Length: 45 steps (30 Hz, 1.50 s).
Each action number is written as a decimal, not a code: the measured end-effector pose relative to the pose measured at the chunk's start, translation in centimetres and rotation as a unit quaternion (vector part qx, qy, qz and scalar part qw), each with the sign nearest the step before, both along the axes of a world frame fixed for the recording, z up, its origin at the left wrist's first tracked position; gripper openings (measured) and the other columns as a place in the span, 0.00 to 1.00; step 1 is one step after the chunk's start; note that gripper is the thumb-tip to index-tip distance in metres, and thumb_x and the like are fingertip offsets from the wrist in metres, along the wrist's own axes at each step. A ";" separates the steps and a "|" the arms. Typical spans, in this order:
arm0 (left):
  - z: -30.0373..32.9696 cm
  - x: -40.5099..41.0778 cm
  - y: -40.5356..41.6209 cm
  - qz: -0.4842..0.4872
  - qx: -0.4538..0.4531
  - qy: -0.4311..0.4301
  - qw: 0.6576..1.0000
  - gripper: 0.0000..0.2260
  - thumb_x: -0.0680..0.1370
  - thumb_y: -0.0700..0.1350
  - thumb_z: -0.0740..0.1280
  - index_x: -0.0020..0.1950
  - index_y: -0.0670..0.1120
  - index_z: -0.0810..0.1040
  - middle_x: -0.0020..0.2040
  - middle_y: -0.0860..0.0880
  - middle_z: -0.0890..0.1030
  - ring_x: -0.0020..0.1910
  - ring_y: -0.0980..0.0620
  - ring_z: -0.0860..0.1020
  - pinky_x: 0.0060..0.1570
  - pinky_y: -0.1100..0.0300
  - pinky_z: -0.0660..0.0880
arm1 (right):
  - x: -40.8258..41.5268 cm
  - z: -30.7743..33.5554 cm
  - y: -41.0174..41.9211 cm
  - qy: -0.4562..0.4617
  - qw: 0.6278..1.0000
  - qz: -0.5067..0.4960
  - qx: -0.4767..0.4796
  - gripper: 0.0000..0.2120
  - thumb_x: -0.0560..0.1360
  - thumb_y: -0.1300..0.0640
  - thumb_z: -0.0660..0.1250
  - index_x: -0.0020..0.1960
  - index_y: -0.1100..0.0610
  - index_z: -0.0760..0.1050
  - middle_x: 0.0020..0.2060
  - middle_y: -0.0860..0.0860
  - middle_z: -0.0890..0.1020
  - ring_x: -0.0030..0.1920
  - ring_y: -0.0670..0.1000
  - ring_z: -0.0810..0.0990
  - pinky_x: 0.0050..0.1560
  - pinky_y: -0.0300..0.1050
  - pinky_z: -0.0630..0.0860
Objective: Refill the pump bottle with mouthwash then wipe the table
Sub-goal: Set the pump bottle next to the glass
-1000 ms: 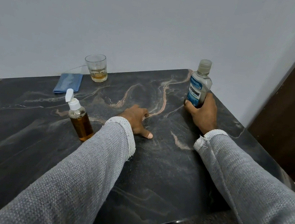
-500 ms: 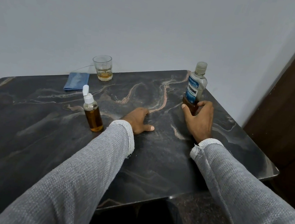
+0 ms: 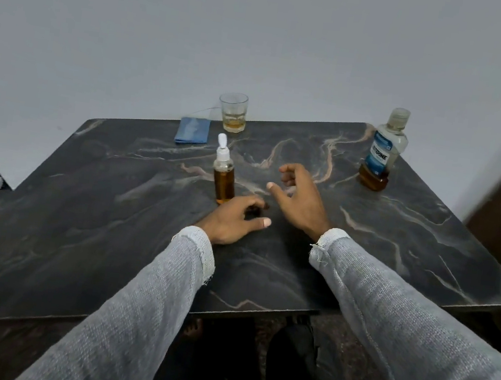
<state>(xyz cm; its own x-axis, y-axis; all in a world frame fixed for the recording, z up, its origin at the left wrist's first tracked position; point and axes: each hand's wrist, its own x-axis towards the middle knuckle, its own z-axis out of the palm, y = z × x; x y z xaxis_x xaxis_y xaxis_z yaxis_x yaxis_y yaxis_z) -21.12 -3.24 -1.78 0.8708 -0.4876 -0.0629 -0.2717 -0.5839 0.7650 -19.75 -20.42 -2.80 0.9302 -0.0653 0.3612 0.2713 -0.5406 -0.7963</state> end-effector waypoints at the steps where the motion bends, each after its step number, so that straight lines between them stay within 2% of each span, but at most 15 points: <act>1: -0.1 -0.3 0.7 0.010 -0.033 0.015 0.999 0.17 0.78 0.45 0.69 0.65 0.42 0.75 0.65 0.47 0.77 0.66 0.52 0.75 0.69 0.54 0.70 | 0.2 0.4 1.2 0.010 1.000 0.020 0.001 0.19 0.75 0.52 0.70 0.63 0.54 0.70 0.56 0.51 0.75 0.55 0.47 0.74 0.57 0.40 0.73; 4: 0.1 -0.6 2.6 0.048 -0.093 0.038 0.994 0.10 0.78 0.43 0.69 0.58 0.45 0.77 0.58 0.48 0.81 0.59 0.52 0.80 0.61 0.59 0.75 | 0.8 1.6 4.1 0.065 0.995 0.074 0.011 0.25 0.75 0.54 0.69 0.70 0.53 0.65 0.65 0.52 0.73 0.64 0.49 0.72 0.64 0.46 0.70; 7: 0.5 -0.4 4.4 0.080 -0.101 0.028 0.991 0.07 0.78 0.42 0.68 0.56 0.45 0.78 0.53 0.48 0.83 0.54 0.53 0.81 0.58 0.59 0.76 | 1.5 2.5 6.2 0.110 0.985 0.130 0.033 0.31 0.76 0.57 0.68 0.75 0.52 0.59 0.71 0.54 0.69 0.70 0.52 0.68 0.67 0.46 0.66; 10: 0.6 -0.1 5.5 0.106 -0.100 0.024 0.989 0.06 0.78 0.41 0.68 0.54 0.43 0.79 0.49 0.47 0.84 0.50 0.51 0.82 0.53 0.60 0.77 | 1.9 3.1 7.4 0.122 0.976 0.179 0.033 0.34 0.75 0.62 0.67 0.75 0.52 0.56 0.72 0.55 0.69 0.70 0.52 0.68 0.71 0.52 0.65; 13: 0.6 0.2 6.3 0.138 -0.099 0.021 0.985 0.02 0.78 0.41 0.68 0.49 0.47 0.79 0.46 0.47 0.83 0.48 0.48 0.83 0.50 0.60 0.79 | 2.3 3.2 7.9 0.115 0.977 0.175 0.027 0.33 0.75 0.65 0.66 0.75 0.51 0.56 0.70 0.56 0.71 0.68 0.54 0.71 0.69 0.57 0.68; 16: 0.5 0.7 6.8 0.187 -0.097 0.009 0.978 0.03 0.77 0.41 0.70 0.50 0.47 0.79 0.47 0.47 0.83 0.47 0.50 0.82 0.51 0.57 0.79 | 2.4 2.7 8.0 0.094 0.985 0.146 0.019 0.31 0.74 0.60 0.70 0.72 0.52 0.61 0.66 0.54 0.74 0.64 0.53 0.74 0.66 0.56 0.72; 20: 0.1 1.0 6.6 0.219 -0.089 -0.015 0.972 0.12 0.74 0.43 0.73 0.56 0.48 0.78 0.49 0.52 0.82 0.50 0.55 0.80 0.52 0.59 0.76 | 2.2 1.9 7.9 0.046 0.995 0.089 -0.011 0.32 0.70 0.51 0.75 0.69 0.53 0.65 0.63 0.52 0.76 0.61 0.51 0.75 0.61 0.46 0.73; 25: -0.7 1.3 5.8 0.233 -0.131 -0.008 0.964 0.18 0.72 0.42 0.75 0.60 0.49 0.75 0.53 0.53 0.81 0.49 0.58 0.79 0.49 0.64 0.74 | 2.3 1.4 7.8 0.034 0.995 0.096 -0.003 0.32 0.72 0.51 0.74 0.71 0.53 0.63 0.64 0.52 0.73 0.62 0.49 0.73 0.57 0.39 0.69; 28: -1.0 1.7 5.4 0.228 -0.146 -0.009 0.963 0.22 0.71 0.44 0.76 0.62 0.49 0.74 0.57 0.52 0.80 0.50 0.56 0.81 0.51 0.60 0.78 | 2.1 1.1 7.6 0.031 0.992 0.123 0.006 0.32 0.73 0.55 0.72 0.72 0.52 0.61 0.66 0.52 0.74 0.62 0.51 0.74 0.61 0.45 0.74; 32: -1.1 2.3 4.7 0.217 -0.124 -0.046 0.967 0.22 0.70 0.42 0.76 0.62 0.46 0.76 0.58 0.48 0.82 0.54 0.51 0.81 0.57 0.52 0.78 | 1.8 0.7 7.6 0.005 0.996 0.085 -0.015 0.36 0.71 0.50 0.75 0.72 0.49 0.59 0.63 0.51 0.76 0.59 0.49 0.76 0.62 0.50 0.75; 36: -1.5 2.8 4.3 0.224 -0.108 -0.082 0.965 0.15 0.72 0.38 0.73 0.58 0.45 0.78 0.55 0.47 0.83 0.54 0.50 0.81 0.58 0.48 0.78 | 1.6 0.1 7.9 -0.014 0.997 0.075 -0.001 0.47 0.71 0.51 0.74 0.77 0.42 0.44 0.68 0.52 0.71 0.66 0.50 0.72 0.66 0.47 0.67; 38: -1.6 3.1 4.4 0.216 -0.109 -0.080 0.967 0.15 0.73 0.38 0.73 0.58 0.45 0.78 0.55 0.48 0.83 0.54 0.51 0.81 0.58 0.49 0.78 | 1.7 0.2 8.0 -0.037 0.996 0.079 -0.010 0.49 0.72 0.54 0.74 0.76 0.38 0.41 0.69 0.53 0.71 0.66 0.50 0.72 0.66 0.47 0.66; 40: -1.5 3.3 4.6 0.194 -0.121 -0.064 0.971 0.16 0.73 0.38 0.73 0.59 0.45 0.78 0.55 0.49 0.83 0.54 0.52 0.81 0.58 0.51 0.78 | 1.8 0.3 8.0 -0.066 0.994 0.082 -0.035 0.48 0.72 0.56 0.73 0.76 0.37 0.42 0.69 0.55 0.71 0.66 0.52 0.73 0.65 0.51 0.69; 42: -1.5 3.7 5.2 0.159 -0.125 -0.042 0.978 0.17 0.73 0.38 0.73 0.61 0.45 0.77 0.56 0.49 0.82 0.54 0.54 0.81 0.58 0.56 0.78 | 2.1 0.5 7.6 -0.089 0.991 0.081 -0.050 0.47 0.72 0.57 0.73 0.76 0.36 0.44 0.69 0.55 0.72 0.65 0.53 0.74 0.64 0.53 0.71; 45: -1.5 4.8 6.4 0.141 -0.118 -0.030 0.982 0.17 0.75 0.37 0.71 0.63 0.46 0.75 0.57 0.49 0.81 0.54 0.54 0.80 0.53 0.64 0.77 | 2.9 1.3 6.4 -0.109 0.992 0.051 -0.048 0.49 0.72 0.56 0.73 0.75 0.33 0.41 0.68 0.56 0.72 0.60 0.52 0.76 0.58 0.51 0.72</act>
<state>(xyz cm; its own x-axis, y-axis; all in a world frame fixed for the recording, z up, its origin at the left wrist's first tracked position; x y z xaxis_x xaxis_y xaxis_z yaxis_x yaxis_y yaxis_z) -16.29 3.13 -3.24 0.9721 -0.2209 0.0785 -0.1731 -0.4501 0.8760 -16.81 -14.04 -1.50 0.8295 0.0696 0.5541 0.4885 -0.5713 -0.6595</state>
